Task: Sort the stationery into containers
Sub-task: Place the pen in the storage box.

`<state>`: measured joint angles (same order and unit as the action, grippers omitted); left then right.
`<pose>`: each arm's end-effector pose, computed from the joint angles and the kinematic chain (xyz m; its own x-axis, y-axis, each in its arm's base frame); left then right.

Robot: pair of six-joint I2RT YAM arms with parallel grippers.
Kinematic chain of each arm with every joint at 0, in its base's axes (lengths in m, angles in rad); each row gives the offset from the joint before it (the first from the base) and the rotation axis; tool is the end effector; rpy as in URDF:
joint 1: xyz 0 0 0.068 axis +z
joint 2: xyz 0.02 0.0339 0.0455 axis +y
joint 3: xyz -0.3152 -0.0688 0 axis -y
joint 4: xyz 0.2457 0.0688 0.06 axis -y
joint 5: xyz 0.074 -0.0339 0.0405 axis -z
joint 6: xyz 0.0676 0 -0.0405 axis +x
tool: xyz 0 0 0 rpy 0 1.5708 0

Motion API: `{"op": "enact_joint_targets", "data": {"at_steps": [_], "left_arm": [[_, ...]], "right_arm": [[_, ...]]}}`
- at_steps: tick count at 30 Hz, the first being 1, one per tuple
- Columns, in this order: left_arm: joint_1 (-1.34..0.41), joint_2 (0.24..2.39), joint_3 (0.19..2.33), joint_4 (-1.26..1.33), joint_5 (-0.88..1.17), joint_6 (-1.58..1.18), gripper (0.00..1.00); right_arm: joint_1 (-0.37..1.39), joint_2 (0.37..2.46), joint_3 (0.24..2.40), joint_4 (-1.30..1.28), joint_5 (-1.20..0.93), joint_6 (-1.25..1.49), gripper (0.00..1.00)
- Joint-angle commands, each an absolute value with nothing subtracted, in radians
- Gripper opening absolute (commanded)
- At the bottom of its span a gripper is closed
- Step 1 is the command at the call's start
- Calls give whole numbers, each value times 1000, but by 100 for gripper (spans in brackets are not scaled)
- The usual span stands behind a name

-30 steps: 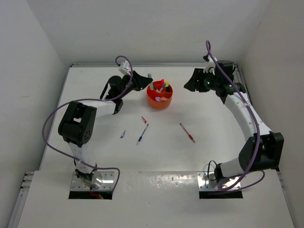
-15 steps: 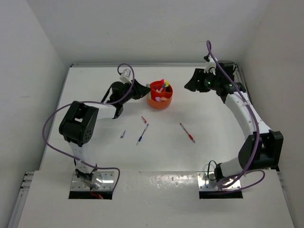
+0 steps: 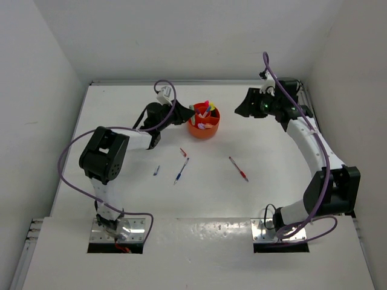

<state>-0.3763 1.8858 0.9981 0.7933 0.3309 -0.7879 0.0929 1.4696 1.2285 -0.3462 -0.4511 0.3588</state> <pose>0.4166 -0.1882 0.2475 -0.5214 -0.5148 -0.6805 0.3952 0.5611 -0.7273 0.3491 0.0621 0.3520 -0.6728 0.2547 -0.6946 -0.2228 0.8256 0.5185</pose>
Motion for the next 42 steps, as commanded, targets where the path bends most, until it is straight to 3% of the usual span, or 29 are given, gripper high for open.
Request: {"op": "enact_joint_targets", "data": {"at_steps": [1,7,12,19,29,36,38,42], "left_arm": [[-383,1901,1043,831,311,-752,9],[-383,1921,1052,812,305,-715,15],[-385,1925,1054,793,307,-681,27],[-390,1896,1051,775,311,-666,51],[-374,1775,1161,557,325,-528,53],[-285,1593,1295,19,290,-87,53],[-233,1525,1258,-71,375,57,56],[-207,1497,1308,-604,668,733,58]], "right_arm": [[86,1459,1224,-330,-471,350,54],[83,1463,1223,-330,-480,347,54],[81,1470,1224,-331,-491,345,54],[81,1463,1227,-351,-499,330,54],[84,1416,1218,-465,-460,213,49],[175,1391,1080,-647,-308,8,43],[193,1358,1031,-635,-282,-38,43],[213,1324,976,-629,-284,-54,44]]}}
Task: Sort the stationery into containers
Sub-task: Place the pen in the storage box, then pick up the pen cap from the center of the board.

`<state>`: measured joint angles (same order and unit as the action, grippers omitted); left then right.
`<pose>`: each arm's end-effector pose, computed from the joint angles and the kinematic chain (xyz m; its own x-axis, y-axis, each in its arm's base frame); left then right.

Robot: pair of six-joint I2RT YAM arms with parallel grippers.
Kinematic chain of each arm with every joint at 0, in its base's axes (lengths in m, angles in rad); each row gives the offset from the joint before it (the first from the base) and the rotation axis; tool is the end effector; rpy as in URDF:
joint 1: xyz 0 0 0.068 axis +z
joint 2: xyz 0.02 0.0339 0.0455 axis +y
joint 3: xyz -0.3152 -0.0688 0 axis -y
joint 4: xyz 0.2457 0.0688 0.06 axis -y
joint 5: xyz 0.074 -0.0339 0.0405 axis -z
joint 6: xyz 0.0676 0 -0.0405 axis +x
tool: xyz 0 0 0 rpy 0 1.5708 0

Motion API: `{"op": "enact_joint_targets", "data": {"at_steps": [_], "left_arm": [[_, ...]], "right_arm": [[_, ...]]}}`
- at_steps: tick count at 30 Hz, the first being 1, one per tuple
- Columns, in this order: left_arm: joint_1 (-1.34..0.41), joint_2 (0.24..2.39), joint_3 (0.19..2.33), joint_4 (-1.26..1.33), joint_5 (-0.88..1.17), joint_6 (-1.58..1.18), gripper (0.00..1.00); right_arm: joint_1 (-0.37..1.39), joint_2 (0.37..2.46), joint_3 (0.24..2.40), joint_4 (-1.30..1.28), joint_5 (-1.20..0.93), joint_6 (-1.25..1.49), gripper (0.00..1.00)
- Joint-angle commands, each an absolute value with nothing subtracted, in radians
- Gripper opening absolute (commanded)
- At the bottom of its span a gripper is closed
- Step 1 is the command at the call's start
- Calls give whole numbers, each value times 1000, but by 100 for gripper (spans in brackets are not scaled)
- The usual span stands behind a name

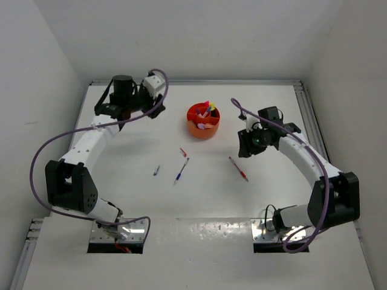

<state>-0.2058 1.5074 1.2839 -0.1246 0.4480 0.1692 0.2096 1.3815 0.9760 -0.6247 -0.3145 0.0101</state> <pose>0.3658 -0.1063 0.3861 -0.2310 0.2033 -0.9515 0.6307 0.7759 0.0126 0.2708 0.0790 0.2627 -0.8422 -0.1693 -0.5119 -0.3451 0.8988 0.2704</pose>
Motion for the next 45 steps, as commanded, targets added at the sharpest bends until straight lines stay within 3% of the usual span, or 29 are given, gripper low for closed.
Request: {"op": "enact_joint_targets", "data": {"at_steps": [1,6,11,24,45], "left_arm": [[-206,1496,1307,-664,684,817,58],[-224,1503,1276,-948,719,1310,52],[-299,1551,1233,-913,698,1475,45],[-505,1802,1270,-818,535,1582,42],[-529,2029,1448,-830,431,1686,41]], "right_arm": [[210,1325,979,-641,-297,-58,44],[193,1336,1031,-705,-322,-90,44],[166,1339,1063,-718,-341,-80,44],[117,1339,1106,-761,-351,-84,44],[97,1348,1091,-755,-365,-80,44]]}}
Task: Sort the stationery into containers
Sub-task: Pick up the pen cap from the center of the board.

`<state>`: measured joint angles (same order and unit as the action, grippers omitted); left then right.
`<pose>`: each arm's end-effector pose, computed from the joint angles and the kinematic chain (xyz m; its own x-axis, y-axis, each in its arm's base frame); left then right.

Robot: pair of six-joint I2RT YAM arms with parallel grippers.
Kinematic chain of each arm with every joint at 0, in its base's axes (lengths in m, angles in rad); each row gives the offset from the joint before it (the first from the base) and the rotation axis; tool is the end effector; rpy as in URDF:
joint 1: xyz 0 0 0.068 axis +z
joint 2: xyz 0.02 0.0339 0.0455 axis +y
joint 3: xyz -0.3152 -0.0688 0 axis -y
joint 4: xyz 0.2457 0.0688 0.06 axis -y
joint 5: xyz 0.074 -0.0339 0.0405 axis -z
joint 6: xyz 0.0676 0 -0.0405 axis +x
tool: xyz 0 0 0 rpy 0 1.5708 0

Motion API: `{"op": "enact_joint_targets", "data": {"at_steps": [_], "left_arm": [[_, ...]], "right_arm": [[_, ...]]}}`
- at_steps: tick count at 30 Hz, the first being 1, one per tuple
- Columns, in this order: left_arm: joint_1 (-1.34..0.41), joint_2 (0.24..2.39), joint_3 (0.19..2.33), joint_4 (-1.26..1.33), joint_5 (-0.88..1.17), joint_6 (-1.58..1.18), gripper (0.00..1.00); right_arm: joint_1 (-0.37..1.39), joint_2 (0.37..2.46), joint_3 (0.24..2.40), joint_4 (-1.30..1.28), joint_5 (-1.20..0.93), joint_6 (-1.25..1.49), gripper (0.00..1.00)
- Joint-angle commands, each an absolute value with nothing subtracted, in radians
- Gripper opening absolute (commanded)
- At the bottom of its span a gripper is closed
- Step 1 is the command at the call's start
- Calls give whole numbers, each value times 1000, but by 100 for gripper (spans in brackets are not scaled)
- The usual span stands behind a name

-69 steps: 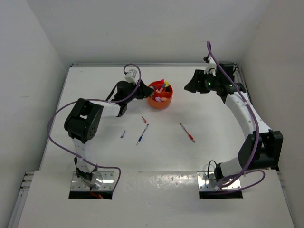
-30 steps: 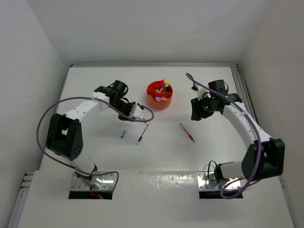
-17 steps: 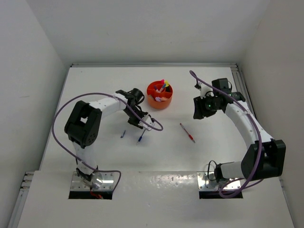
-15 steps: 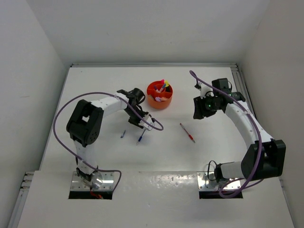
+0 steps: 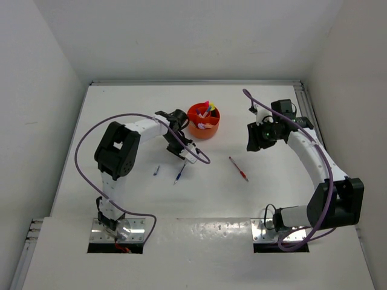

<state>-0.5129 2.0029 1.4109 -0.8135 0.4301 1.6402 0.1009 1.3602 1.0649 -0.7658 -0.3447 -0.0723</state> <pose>0.3449 -0.2266 0.1788 0.5642 0.7229 -0.3989 0.8223 -0.5354 0.1927 0.2701 0.0503 0.2875 -0.8475 -0.1541 -0.5079 -0.3209 0.9110 0.2589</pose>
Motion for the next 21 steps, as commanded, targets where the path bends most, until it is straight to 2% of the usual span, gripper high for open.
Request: {"op": "enact_joint_targets", "data": {"at_steps": [1,6,9,19,21], "left_arm": [[-526,2037,1456,-834,428,1692,41],[-523,2118,1538,-908,410,1721,40],[-525,2140,1552,-934,385,1746,37],[-535,2054,1413,-882,373,1750,11],[-534,2028,1399,-874,380,1732,9]], "right_arm": [[98,1350,1092,-756,-365,-80,44],[97,1358,1108,-764,-368,-83,44],[97,1367,1115,-767,-370,-86,44],[94,1379,1190,-781,-400,-81,44],[95,1376,1196,-778,-411,-69,44]]}}
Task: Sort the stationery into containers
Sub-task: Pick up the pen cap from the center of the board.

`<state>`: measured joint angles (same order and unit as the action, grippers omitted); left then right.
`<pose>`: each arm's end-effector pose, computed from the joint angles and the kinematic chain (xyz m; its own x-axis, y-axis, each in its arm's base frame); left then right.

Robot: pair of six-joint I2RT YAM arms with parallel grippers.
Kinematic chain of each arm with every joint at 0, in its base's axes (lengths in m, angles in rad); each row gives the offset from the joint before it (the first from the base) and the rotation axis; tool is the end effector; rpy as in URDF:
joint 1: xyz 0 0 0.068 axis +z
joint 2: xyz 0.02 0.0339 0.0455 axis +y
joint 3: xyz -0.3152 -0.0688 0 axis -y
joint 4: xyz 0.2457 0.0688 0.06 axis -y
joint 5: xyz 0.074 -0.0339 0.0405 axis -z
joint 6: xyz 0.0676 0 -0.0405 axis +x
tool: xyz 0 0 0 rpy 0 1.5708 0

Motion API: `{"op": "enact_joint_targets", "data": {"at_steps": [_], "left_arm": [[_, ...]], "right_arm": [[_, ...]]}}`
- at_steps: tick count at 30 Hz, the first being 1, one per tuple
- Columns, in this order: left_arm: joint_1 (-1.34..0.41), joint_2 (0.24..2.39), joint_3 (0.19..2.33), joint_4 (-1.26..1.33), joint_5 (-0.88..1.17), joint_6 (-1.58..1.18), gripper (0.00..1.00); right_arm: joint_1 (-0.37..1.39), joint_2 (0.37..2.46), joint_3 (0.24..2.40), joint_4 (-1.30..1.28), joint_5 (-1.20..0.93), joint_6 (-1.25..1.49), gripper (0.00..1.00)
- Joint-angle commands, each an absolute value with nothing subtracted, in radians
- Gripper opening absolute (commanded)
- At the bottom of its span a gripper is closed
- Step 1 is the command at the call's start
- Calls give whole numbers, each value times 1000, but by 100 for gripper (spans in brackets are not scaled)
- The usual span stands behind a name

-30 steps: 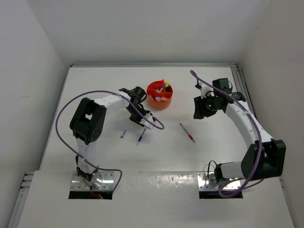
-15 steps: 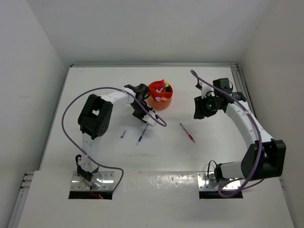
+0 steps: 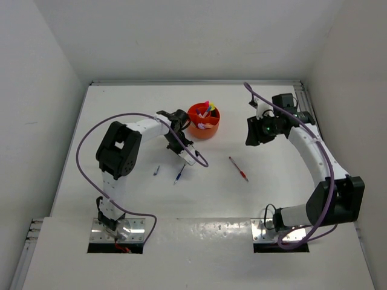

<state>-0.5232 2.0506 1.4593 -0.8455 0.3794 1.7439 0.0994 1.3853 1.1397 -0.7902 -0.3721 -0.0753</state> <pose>0.3523 -0.2321 0.1704 0.6473 0.6830 -0.3385 0.7583 -0.6221 0.1948 0.2808 0.0527 0.3039 -0.8328 -0.1535 -0.5319 -0.3405 0.8996 0.2735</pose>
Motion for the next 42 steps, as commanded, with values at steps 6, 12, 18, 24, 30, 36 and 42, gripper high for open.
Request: {"op": "enact_joint_targets", "data": {"at_steps": [6,12,18,24,30,36,42], "left_arm": [[-483,1924,1500,-883,561,1463,1],[-371,1888,1731,-1046,931,1229,0],[-311,1846,1772,-1024,1316,907,0],[-344,1464,1315,-38,1110,88,0],[-393,1410,1350,-136,839,109,0],[-457,1358,1371,-202,454,11,0],[-537,1350,1394,-264,311,-24,0]], "right_arm": [[92,1333,1261,-707,-508,115,50],[94,1253,1226,-433,-616,332,59],[112,1233,1242,-295,-649,382,60],[135,1213,1247,-278,-546,605,61],[207,1197,1206,-204,-491,748,61],[279,1206,1200,-172,-443,808,62],[324,1267,1250,-184,-339,876,59]]}}
